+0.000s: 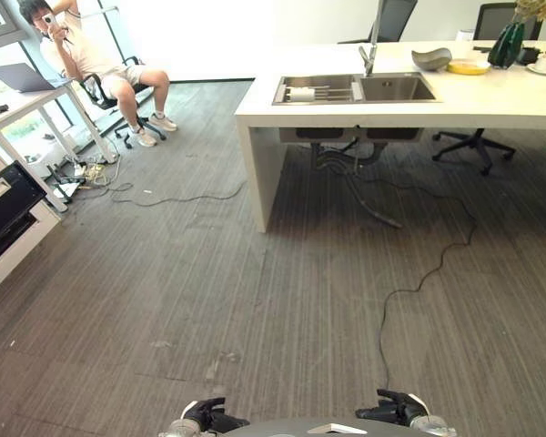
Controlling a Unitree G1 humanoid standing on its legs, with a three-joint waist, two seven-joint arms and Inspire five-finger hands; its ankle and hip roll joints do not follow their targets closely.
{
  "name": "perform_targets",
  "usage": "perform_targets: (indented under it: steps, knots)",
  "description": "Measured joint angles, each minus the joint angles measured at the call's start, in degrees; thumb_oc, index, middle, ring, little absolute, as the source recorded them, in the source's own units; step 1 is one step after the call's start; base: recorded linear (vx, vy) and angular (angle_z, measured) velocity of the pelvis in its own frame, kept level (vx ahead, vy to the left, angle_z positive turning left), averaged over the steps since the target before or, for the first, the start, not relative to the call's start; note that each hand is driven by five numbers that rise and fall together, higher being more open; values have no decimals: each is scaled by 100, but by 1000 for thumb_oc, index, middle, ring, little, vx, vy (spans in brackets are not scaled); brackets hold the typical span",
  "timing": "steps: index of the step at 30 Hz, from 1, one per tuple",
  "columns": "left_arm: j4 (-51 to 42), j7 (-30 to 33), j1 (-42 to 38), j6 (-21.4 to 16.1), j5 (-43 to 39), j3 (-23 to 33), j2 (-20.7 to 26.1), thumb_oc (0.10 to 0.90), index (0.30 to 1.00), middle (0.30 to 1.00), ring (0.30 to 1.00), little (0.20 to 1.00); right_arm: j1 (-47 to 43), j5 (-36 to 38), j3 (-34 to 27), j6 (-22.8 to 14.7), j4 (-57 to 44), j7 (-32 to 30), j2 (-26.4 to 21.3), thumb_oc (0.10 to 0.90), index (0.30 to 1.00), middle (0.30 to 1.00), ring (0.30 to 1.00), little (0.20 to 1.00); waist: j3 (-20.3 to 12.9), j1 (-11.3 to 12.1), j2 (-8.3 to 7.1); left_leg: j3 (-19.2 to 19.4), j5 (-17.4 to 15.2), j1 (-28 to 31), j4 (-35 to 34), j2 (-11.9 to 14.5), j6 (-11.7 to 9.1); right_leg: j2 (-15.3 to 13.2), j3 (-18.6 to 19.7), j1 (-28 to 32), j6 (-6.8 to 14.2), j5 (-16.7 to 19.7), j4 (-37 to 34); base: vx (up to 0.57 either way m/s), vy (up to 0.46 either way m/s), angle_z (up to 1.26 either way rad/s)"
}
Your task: Place the dishes in the dishwasher.
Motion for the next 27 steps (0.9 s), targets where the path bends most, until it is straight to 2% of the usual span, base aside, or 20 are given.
perform_targets:
  steps: [27]
  knots:
    - [-15,15,-17,-7,69,-169,59,800,900,900,900,900,-9,59,191,5,24,128,13,800,900,900,900,900,-31,-5,-89,-2,-1,-20,-2,-3,2,2,17,-5,-1,3,10,0,9,0]
